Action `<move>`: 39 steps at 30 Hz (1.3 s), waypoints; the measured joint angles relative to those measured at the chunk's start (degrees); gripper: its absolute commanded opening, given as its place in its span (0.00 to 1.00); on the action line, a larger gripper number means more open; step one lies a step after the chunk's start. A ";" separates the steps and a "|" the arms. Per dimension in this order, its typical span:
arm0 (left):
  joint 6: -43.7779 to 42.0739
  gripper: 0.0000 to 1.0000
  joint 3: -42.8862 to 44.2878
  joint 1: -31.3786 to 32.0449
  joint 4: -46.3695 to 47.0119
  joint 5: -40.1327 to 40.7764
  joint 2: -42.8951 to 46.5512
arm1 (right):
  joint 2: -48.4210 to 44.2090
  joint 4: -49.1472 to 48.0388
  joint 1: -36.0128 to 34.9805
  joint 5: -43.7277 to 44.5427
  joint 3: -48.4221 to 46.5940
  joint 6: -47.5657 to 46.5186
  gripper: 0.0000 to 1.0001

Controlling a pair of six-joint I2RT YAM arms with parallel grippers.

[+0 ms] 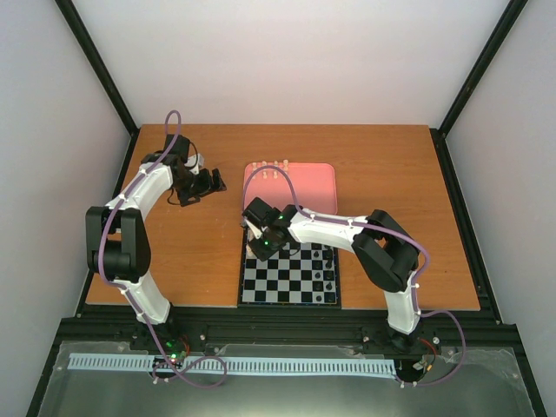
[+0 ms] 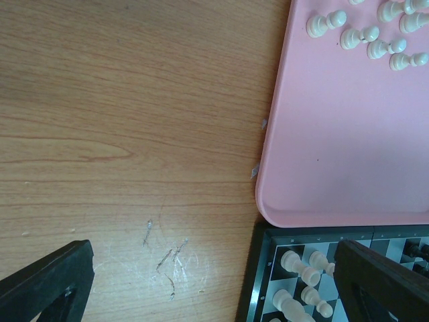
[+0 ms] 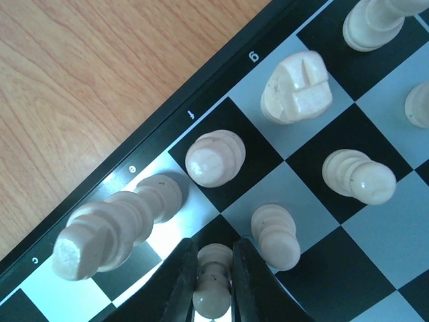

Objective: Set up the chess pieces on the board
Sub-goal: Place the chess piece on the chessboard, then pick up the chess piece from the storage box.

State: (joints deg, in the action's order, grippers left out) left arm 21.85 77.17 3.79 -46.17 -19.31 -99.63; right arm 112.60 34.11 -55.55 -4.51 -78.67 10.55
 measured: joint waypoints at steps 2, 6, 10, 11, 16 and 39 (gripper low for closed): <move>0.00 1.00 0.00 0.00 0.00 0.00 0.00 | -0.07 0.04 0.00 0.00 0.09 0.00 0.21; 0.00 1.00 0.00 0.00 0.00 0.00 0.00 | -0.39 0.48 0.00 0.07 0.44 0.02 0.24; 0.00 1.00 0.00 0.00 0.00 0.00 0.00 | -1.33 1.01 0.02 0.52 0.76 0.02 0.30; 0.00 1.00 0.00 0.00 0.00 0.00 0.00 | -1.62 1.01 0.02 0.68 0.76 0.15 0.32; 0.00 1.00 0.00 0.00 0.00 0.00 0.00 | -3.39 1.09 0.02 1.18 0.76 0.00 0.35; -0.44 1.00 0.90 0.00 -0.48 -0.68 0.00 | 9.25 6.80 20.94 3.76 -33.27 1.29 0.71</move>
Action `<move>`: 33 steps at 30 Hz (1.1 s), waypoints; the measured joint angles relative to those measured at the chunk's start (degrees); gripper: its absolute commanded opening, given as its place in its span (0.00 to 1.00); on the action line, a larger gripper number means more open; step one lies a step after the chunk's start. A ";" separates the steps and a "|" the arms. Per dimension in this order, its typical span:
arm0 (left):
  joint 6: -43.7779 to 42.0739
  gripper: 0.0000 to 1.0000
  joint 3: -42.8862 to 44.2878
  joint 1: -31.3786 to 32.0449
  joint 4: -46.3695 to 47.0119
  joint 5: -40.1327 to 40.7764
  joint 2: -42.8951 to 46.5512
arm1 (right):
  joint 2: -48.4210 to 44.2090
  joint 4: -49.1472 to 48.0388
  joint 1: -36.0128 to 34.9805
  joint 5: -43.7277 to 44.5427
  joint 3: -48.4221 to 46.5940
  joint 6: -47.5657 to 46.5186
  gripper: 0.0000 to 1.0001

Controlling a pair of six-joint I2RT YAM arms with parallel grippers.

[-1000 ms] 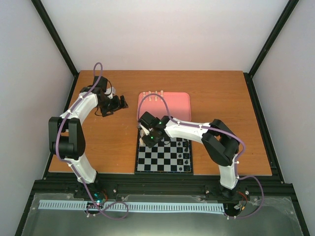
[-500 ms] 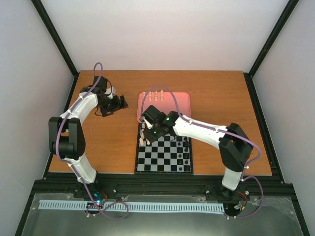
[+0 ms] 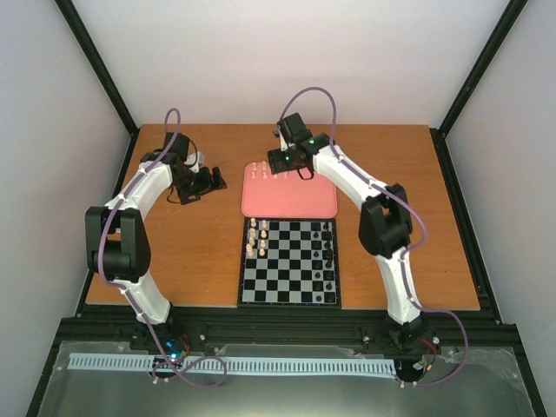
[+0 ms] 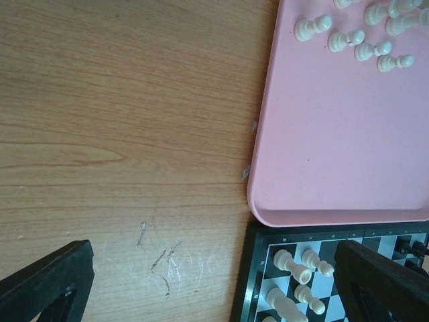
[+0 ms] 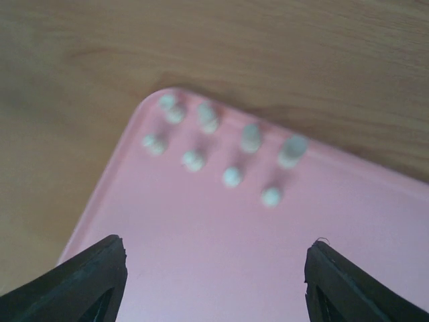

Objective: Set up the chess pieces on the board
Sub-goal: Pick up the chess piece from the storage box.

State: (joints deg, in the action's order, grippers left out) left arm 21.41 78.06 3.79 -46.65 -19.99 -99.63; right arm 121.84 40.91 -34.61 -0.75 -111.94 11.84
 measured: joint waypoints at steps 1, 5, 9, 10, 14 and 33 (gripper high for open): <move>-0.11 1.00 0.09 0.00 -0.04 -0.07 0.00 | 3.41 0.44 1.22 -0.39 -3.32 0.04 0.71; -0.24 1.00 0.33 0.00 -0.15 -0.59 0.00 | 15.06 3.52 5.16 -0.72 -15.23 0.24 0.71; -0.31 1.00 0.35 0.00 -0.48 -1.18 -0.15 | 20.48 4.85 6.99 -0.70 -20.72 0.26 0.70; -0.35 1.00 0.44 0.00 -0.57 -1.27 -0.31 | 21.42 4.90 7.30 -0.90 -21.64 0.26 0.70; -0.44 1.00 1.01 0.00 -0.68 -1.46 -1.49 | 22.16 4.66 7.65 -2.80 -22.95 0.26 0.69; -0.46 1.00 1.29 0.00 -0.66 -2.38 -4.33 | 29.00 1.92 8.35 -5.73 -26.95 2.03 0.61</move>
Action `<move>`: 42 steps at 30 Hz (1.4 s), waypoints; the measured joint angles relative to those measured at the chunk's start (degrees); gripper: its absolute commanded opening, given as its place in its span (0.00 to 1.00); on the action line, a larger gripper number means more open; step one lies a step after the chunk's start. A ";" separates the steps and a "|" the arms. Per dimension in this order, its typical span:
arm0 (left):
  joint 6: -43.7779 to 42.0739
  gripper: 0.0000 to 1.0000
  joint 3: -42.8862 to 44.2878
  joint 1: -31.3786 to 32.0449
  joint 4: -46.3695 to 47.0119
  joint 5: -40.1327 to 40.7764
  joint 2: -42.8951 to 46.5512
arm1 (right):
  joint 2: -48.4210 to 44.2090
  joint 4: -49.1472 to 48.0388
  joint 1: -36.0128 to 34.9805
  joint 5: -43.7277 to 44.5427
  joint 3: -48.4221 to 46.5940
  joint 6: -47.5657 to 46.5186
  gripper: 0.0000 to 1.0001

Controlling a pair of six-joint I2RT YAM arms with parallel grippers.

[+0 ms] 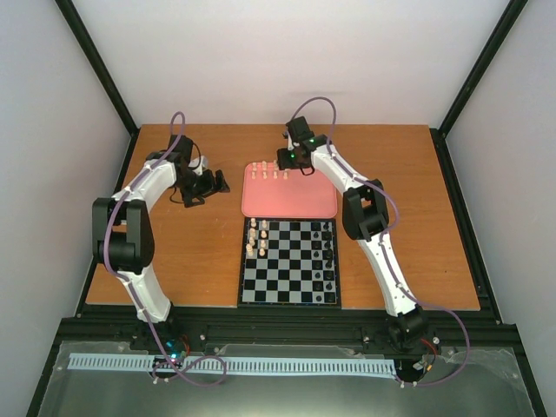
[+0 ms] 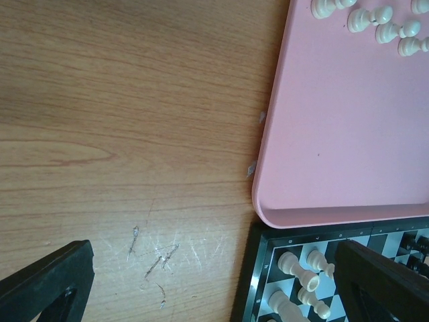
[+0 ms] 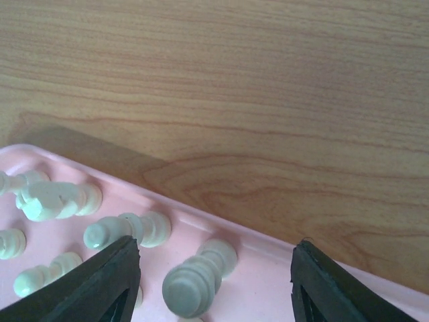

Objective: Set up the chess pieces on the board
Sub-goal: Pick up the chess piece from the storage box.

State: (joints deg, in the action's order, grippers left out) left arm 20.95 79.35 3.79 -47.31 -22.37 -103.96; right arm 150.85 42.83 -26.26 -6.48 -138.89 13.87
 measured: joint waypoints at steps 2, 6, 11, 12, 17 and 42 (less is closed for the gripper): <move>0.00 1.00 0.00 0.00 0.00 -0.04 -0.24 | 0.42 -0.35 0.00 0.00 -0.61 0.28 0.58; 0.00 1.00 0.02 0.00 0.00 -0.22 -0.98 | 0.57 -0.63 0.00 0.02 -1.57 0.59 0.53; 0.00 1.00 0.17 0.00 0.00 -0.31 -2.08 | 0.74 -1.14 0.17 -0.02 -2.10 0.74 0.47; 0.00 1.00 0.28 0.00 0.02 -0.37 -2.25 | 0.83 -1.20 0.24 -0.04 -2.19 0.76 0.47; 0.00 1.00 0.48 0.00 0.02 -0.42 -2.51 | 1.62 -1.36 0.57 -0.22 -2.40 0.76 0.45; 0.00 1.00 0.63 0.00 0.04 -0.39 -2.56 | -0.35 -0.72 0.72 0.74 -2.34 -1.70 0.09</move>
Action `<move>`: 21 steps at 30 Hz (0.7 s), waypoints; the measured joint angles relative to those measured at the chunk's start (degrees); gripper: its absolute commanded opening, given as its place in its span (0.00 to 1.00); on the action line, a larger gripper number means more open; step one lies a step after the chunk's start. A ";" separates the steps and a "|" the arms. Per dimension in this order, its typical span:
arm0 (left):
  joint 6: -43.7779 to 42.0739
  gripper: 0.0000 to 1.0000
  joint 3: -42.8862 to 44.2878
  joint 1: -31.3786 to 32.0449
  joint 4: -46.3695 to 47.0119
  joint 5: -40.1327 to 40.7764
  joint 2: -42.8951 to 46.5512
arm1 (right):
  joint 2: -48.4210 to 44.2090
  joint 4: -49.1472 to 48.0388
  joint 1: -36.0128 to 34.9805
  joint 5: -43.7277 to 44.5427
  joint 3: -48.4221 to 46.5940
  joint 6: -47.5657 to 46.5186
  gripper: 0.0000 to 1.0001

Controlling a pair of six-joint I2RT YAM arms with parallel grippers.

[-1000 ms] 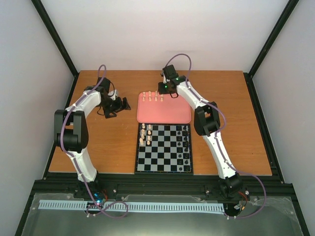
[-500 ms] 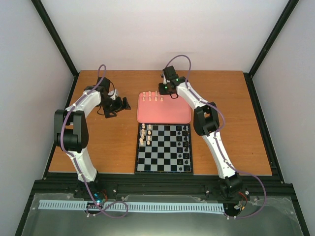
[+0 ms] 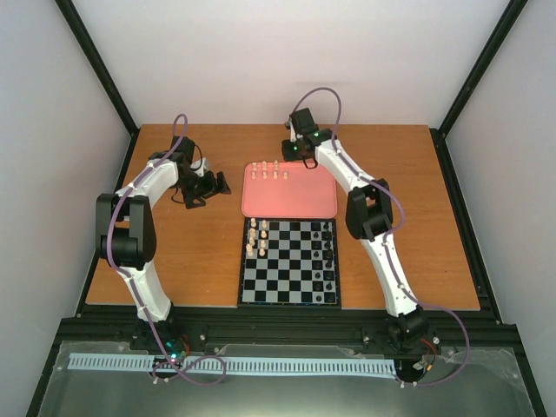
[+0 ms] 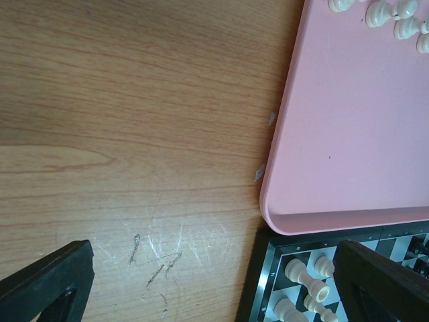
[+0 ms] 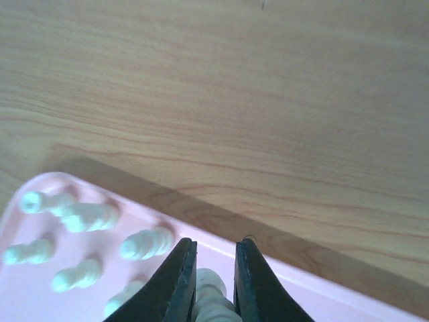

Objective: Set up the chess pieces on the board
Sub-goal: Pick up the chess piece from the storage box, then place the chess piece on the chessboard.

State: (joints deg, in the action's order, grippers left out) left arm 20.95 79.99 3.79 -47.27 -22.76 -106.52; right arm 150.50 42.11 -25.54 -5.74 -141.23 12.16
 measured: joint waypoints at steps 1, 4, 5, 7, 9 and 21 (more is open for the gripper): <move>0.00 1.00 0.02 0.00 -0.02 0.00 0.00 | -1.51 0.22 -0.15 0.42 0.68 -0.42 0.09; 0.00 1.00 0.02 0.00 -0.04 0.02 0.00 | -8.24 0.83 -0.81 1.95 3.39 -1.97 0.09; 0.00 1.00 0.02 0.00 -0.04 0.02 0.00 | -11.06 0.52 -1.22 2.36 5.07 -2.43 0.09; 0.00 1.00 0.02 0.00 -0.13 0.24 0.00 | -17.53 0.22 -2.62 3.39 9.99 -3.21 0.09; 0.00 1.00 0.24 0.00 -0.39 0.39 0.00 | -24.81 -0.26 -5.14 4.59 16.90 -3.91 0.09; 0.02 1.00 1.51 0.00 -0.61 0.57 0.02 | -46.95 -2.45 -29.90 8.98 56.15 -2.58 0.11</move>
State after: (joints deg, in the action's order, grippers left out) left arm 20.97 81.49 3.79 -47.88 -22.20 -106.50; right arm 103.55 39.66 -55.44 3.25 -85.08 9.58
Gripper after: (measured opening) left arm 0.999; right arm 0.147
